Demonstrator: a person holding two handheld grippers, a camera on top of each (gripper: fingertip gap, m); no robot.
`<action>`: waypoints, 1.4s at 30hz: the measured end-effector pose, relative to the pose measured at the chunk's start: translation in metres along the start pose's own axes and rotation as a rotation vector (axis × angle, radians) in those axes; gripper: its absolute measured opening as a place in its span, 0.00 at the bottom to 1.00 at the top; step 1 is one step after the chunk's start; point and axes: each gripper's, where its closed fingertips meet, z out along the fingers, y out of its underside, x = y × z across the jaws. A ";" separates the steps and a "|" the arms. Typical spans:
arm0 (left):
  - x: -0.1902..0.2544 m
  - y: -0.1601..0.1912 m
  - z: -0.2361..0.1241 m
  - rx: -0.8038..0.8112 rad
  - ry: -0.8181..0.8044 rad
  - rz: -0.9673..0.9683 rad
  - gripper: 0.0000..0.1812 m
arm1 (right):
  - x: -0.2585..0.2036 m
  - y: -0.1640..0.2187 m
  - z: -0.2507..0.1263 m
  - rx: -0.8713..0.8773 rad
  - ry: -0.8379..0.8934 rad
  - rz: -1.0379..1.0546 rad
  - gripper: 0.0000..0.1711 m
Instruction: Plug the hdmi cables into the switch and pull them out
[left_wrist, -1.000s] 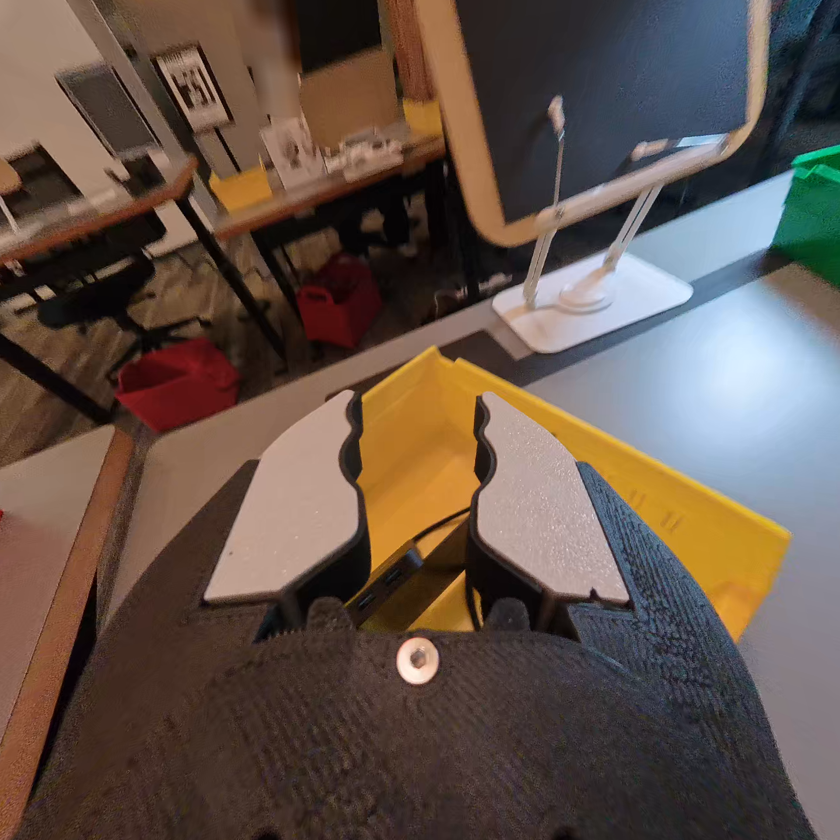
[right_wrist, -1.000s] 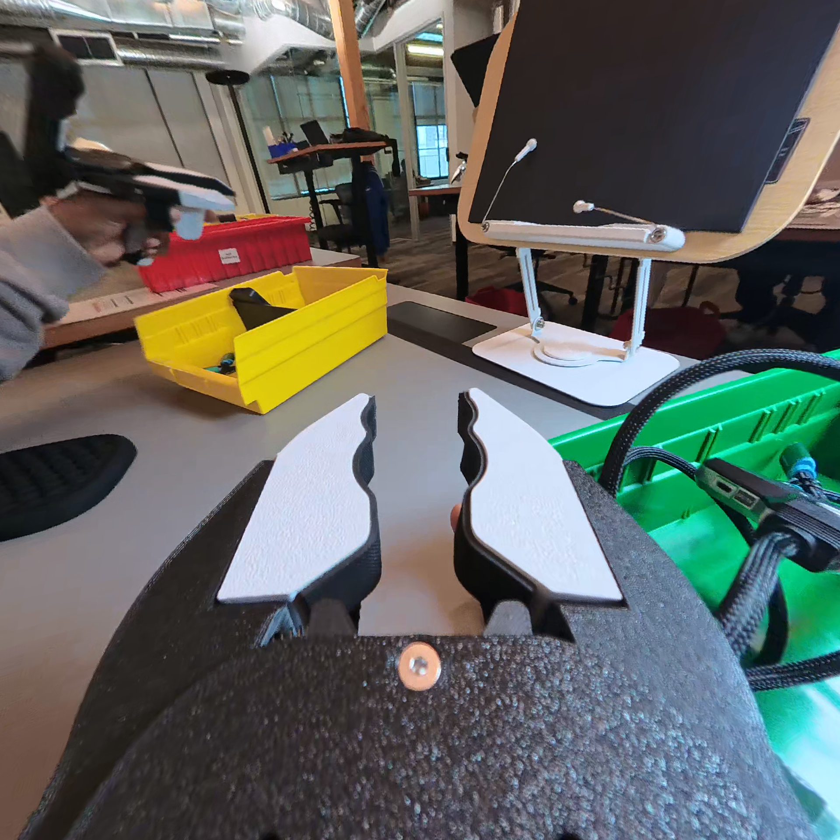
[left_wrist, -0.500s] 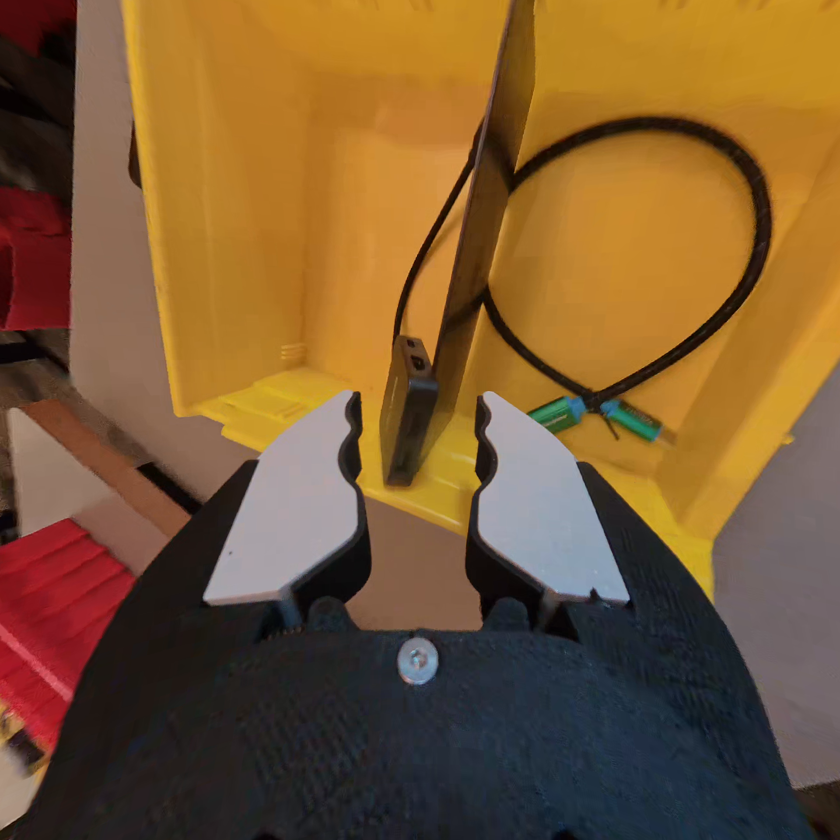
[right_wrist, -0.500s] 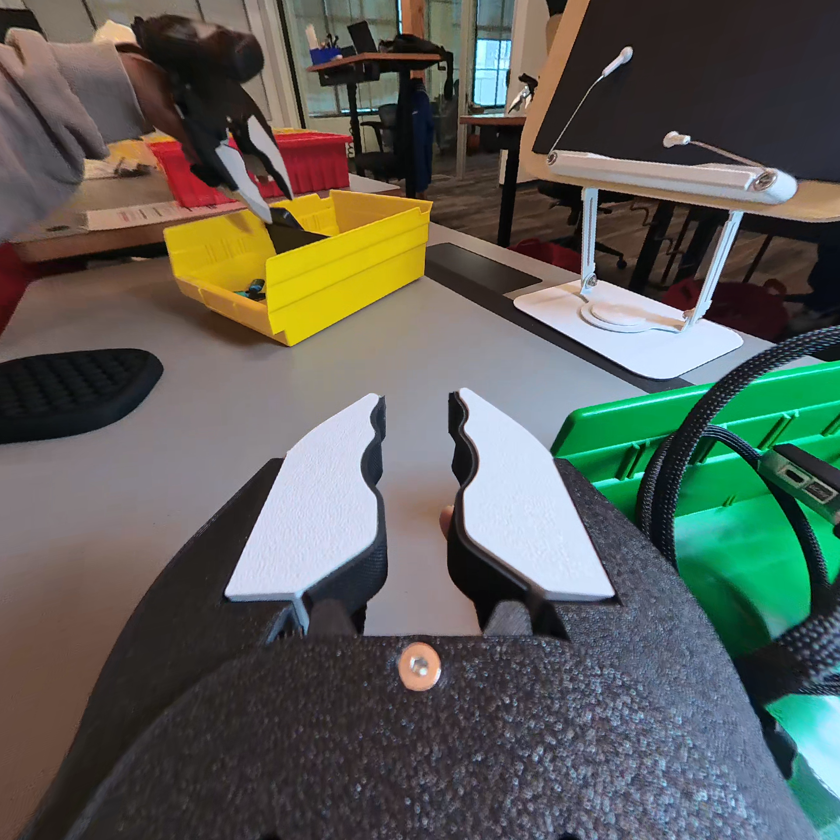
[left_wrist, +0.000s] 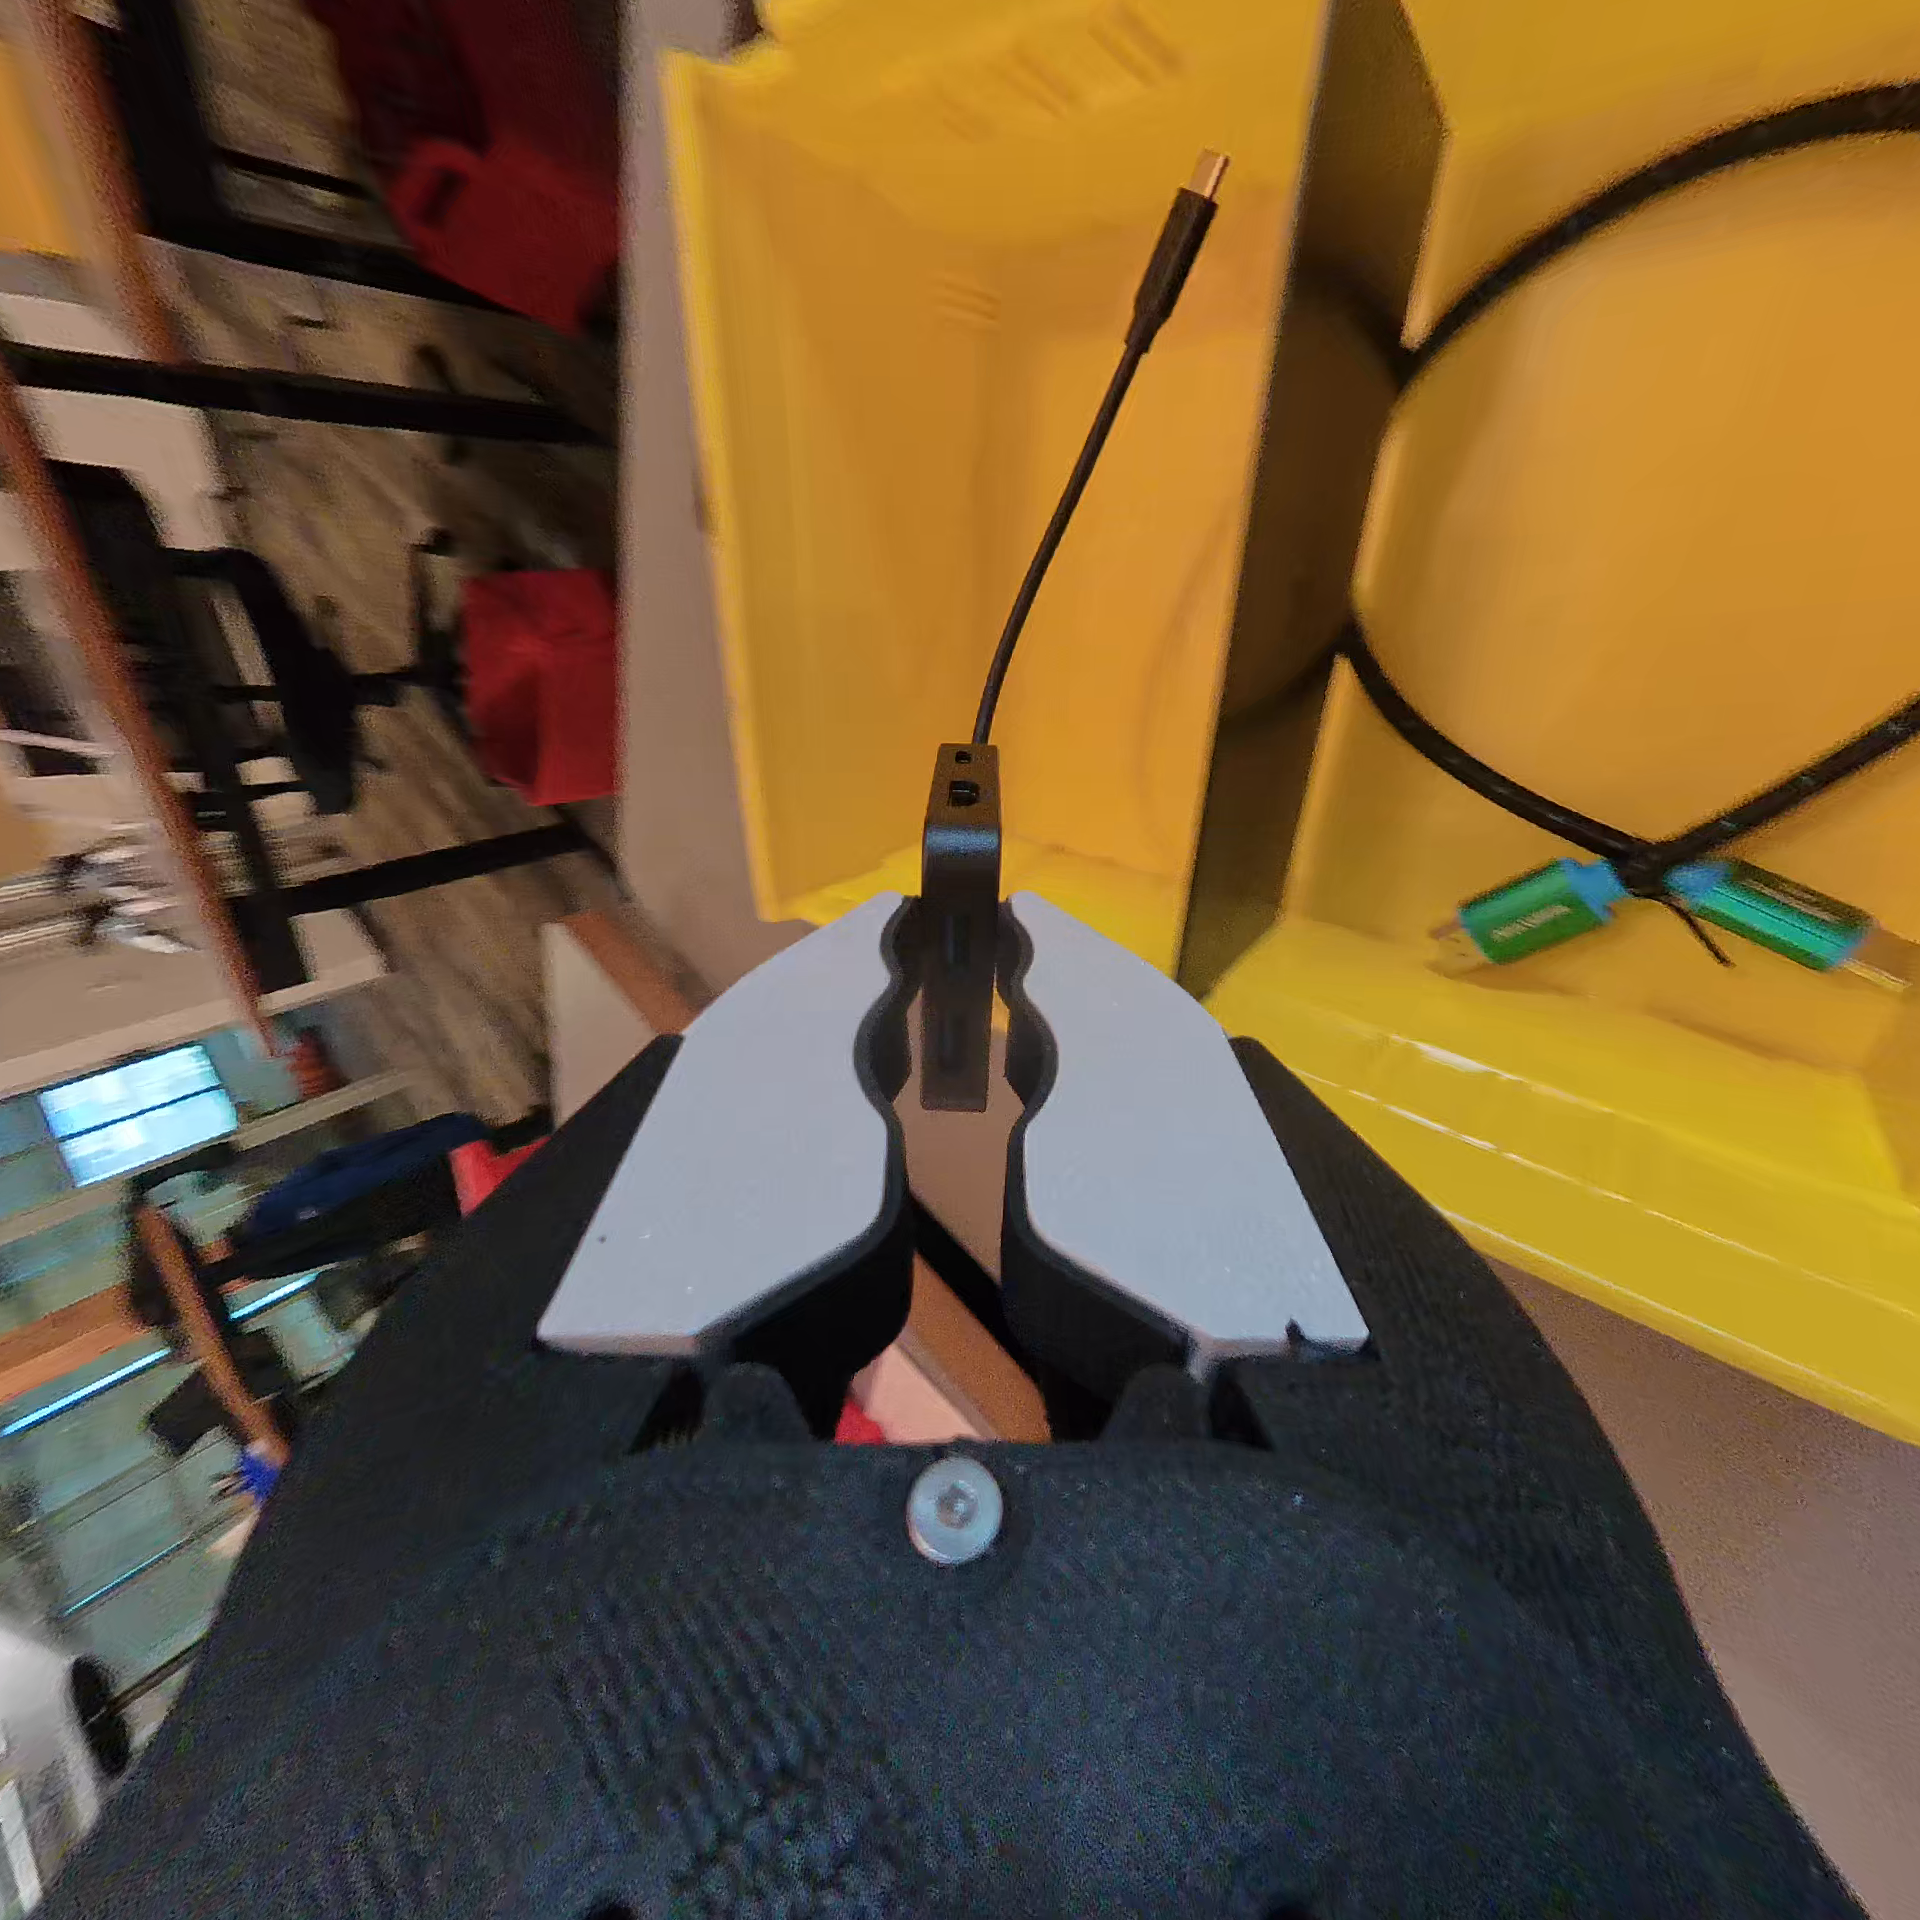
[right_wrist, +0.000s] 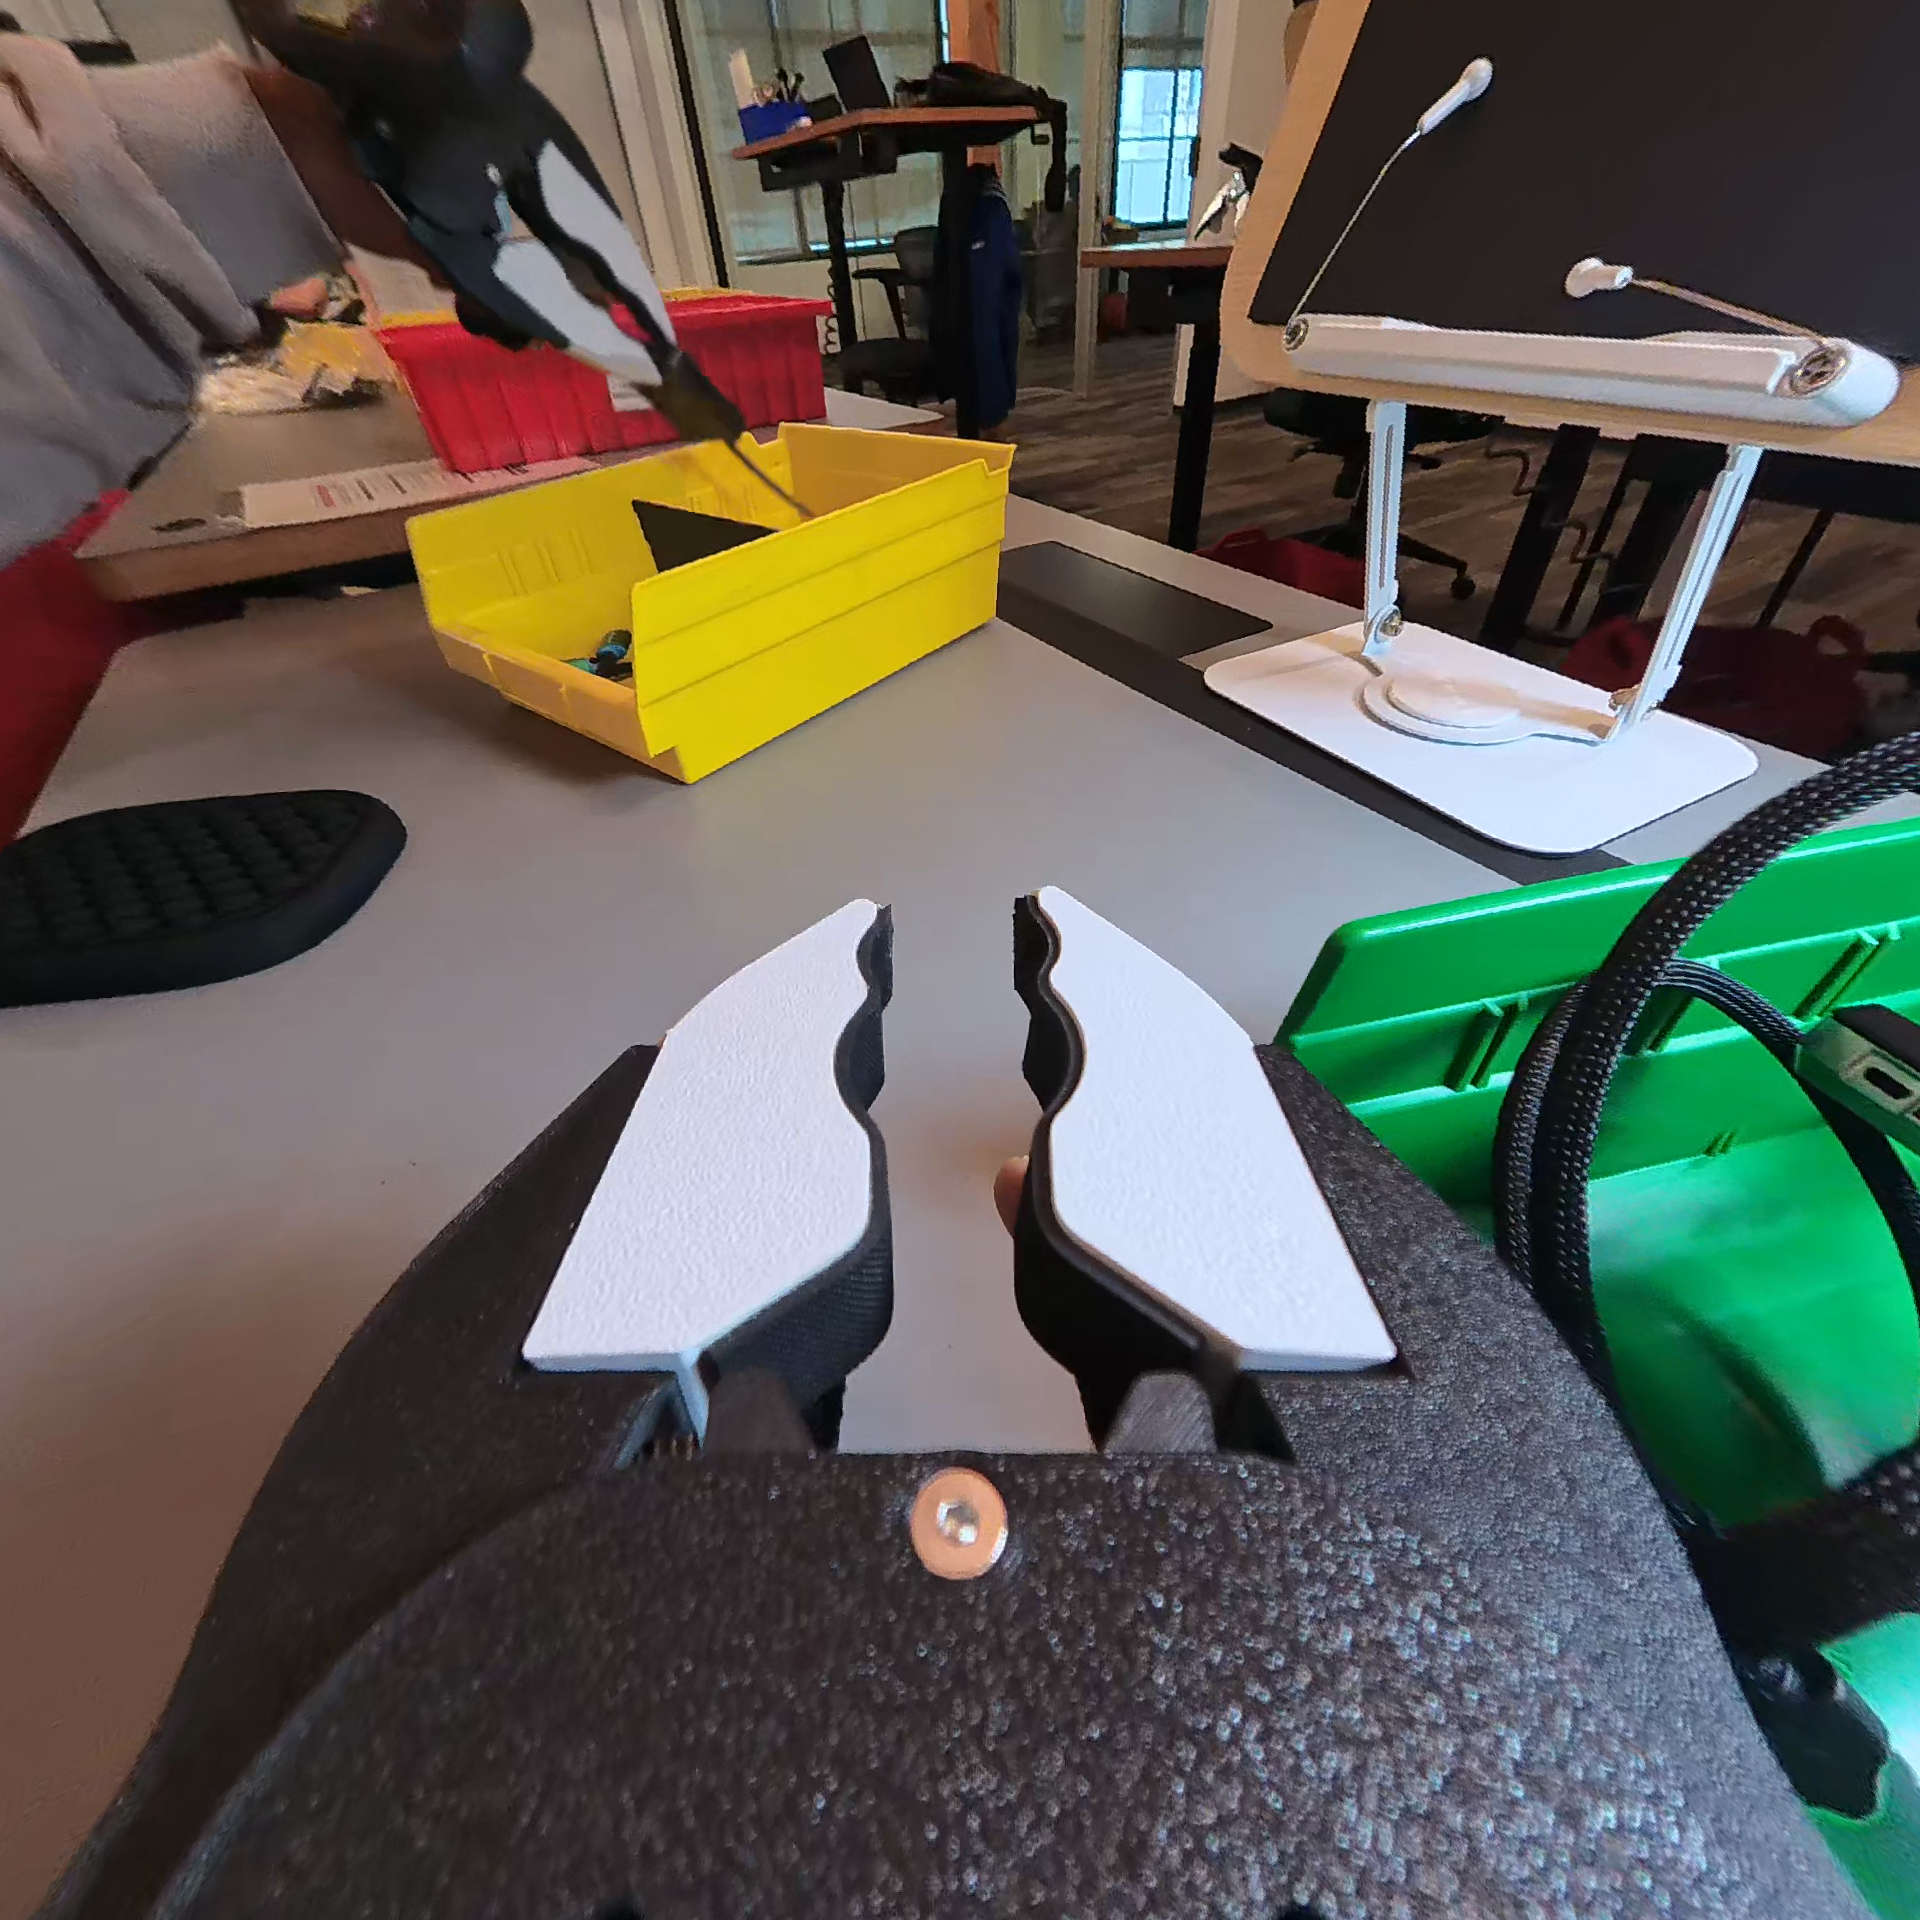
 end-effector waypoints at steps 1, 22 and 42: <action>-0.012 -0.006 -0.011 0.021 -0.070 0.003 0.08 | -0.001 0.001 0.001 -0.001 -0.003 -0.003 0.13; 0.142 -0.322 -0.183 1.457 0.408 -0.624 0.08 | -0.083 -0.016 0.021 0.129 -0.270 0.080 0.22; 0.231 -0.312 -0.184 1.627 0.743 -0.461 0.08 | -0.122 -0.021 0.009 0.165 -0.425 -0.075 0.09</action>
